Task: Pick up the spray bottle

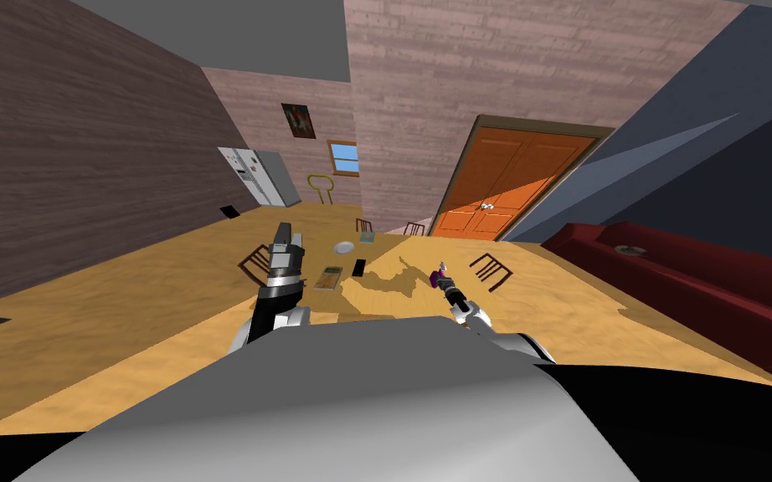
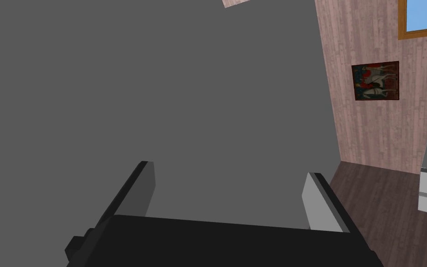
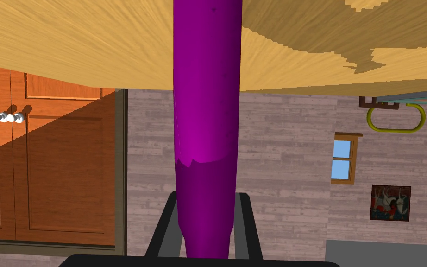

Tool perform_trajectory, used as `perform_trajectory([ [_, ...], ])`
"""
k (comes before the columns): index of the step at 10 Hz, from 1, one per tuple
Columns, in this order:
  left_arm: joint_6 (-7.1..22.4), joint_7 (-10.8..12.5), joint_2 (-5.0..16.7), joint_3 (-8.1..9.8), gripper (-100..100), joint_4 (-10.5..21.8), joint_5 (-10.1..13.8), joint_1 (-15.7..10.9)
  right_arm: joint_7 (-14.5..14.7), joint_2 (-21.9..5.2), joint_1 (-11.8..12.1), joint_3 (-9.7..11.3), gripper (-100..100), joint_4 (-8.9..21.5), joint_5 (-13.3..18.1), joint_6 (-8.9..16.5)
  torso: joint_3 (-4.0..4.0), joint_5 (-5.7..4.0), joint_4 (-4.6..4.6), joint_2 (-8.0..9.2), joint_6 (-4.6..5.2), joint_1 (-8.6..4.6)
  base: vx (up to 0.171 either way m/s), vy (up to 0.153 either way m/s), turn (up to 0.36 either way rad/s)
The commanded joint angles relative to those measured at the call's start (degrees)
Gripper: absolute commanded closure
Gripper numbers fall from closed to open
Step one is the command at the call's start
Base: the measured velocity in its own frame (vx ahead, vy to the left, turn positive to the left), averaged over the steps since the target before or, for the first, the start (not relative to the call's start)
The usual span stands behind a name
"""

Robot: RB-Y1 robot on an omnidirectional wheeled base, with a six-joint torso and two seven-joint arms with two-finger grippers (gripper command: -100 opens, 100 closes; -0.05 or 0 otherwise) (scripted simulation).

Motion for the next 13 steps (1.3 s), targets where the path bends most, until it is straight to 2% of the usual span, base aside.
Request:
perform_trajectory([
  [1, 0.00, 0.00, 0.00, 0.00, 0, 0.00, 0.00, 0.00, 0.71, 1.07, -0.09, -0.20, 100, -1.70, 0.24, 2.52, 0.00, 0.00, 0.00, 0.00, 0.00, 0.00, -0.073, -0.080, 0.023],
  [2, 0.00, 0.00, 0.00, 0.00, 0, 0.00, 0.00, 0.00, 2.19, 3.38, -1.13, -0.72, 100, -3.61, 0.76, 4.26, 0.00, 0.00, -0.01, 0.01, 0.05, -0.04, -0.095, -0.118, -0.010],
  [4, 0.00, 0.00, 0.00, 0.00, 0, 0.00, 0.00, 0.00, 2.19, 3.38, -1.13, -0.72, 100, -4.03, 0.76, 6.05, 0.06, -0.03, -0.01, 0.12, 0.06, -0.13, -0.074, -0.067, 0.011],
  [5, 0.00, 0.00, 0.00, 0.00, 0, 0.00, 0.00, 0.00, 3.67, 5.69, -2.16, -1.23, 100, -6.29, 1.27, 8.07, 0.00, 0.01, -0.02, 0.01, 0.07, 0.03, -0.077, -0.061, -0.029],
  [6, 0.00, 0.00, 0.00, 0.00, 0, 0.00, 0.00, 0.00, 3.67, 5.69, -2.16, -1.23, 100, -5.59, 1.27, 8.61, 0.01, 0.00, 0.00, 0.02, -0.01, 0.03, -0.078, -0.063, 0.024],
  [7, 0.00, 0.00, 0.00, 0.00, 0, 0.00, 0.00, 0.00, 3.67, 5.69, -2.16, -1.23, 100, -6.35, 1.27, 9.57, 0.03, 0.01, -0.01, 0.05, 0.03, 0.03, -0.040, -0.038, 0.007],
  [8, 0.00, 0.00, 0.00, 0.00, 0, 0.00, 0.00, 0.00, 5.14, 8.00, -3.19, -1.75, 100, -8.29, 1.79, 11.29, -0.01, 0.05, -0.01, -0.04, 0.06, 0.08, -0.082, -0.075, -0.022],
  [9, 0.00, 0.00, 0.00, 0.00, 0, 0.00, 0.00, 0.00, 5.14, 8.00, -3.19, -1.75, 100, -8.67, 1.79, 13.05, 0.04, 0.02, 0.02, 0.07, 0.03, 0.02, -0.091, -0.079, 0.017],
  [10, 0.00, 0.00, 0.00, 0.00, 0, 0.00, 0.00, 0.00, 6.62, 10.31, -4.22, -2.26, 100, -11.00, 2.31, 14.59, 0.06, 0.03, 0.02, 0.10, 0.07, -0.02, -0.124, -0.121, -0.005],
  [11, 0.00, 0.00, 0.00, 0.00, 0, 0.00, 0.00, 0.00, 6.62, 10.31, -3.63, -2.26, 100, -11.60, 2.31, 16.62, 0.16, 0.03, 0.07, 0.26, 0.08, -0.12, -0.101, -0.100, 0.007],
  [12, 0.00, 0.00, 0.00, 0.00, 0, 0.01, 0.00, 0.00, 6.62, 10.31, -4.22, -2.26, 100, -12.40, 2.31, 16.62, 0.12, 0.02, 0.04, 0.19, 0.09, -0.10, -0.036, -0.042, 0.000],
  [13, 0.00, 0.00, 0.00, 0.00, 0, 0.00, 0.00, 0.00, 6.62, 10.31, -4.22, -2.26, 100, -11.02, 2.31, 16.62, 0.02, 0.07, 0.03, -0.02, 0.09, 0.06, 0.007, -0.005, -0.003],
])
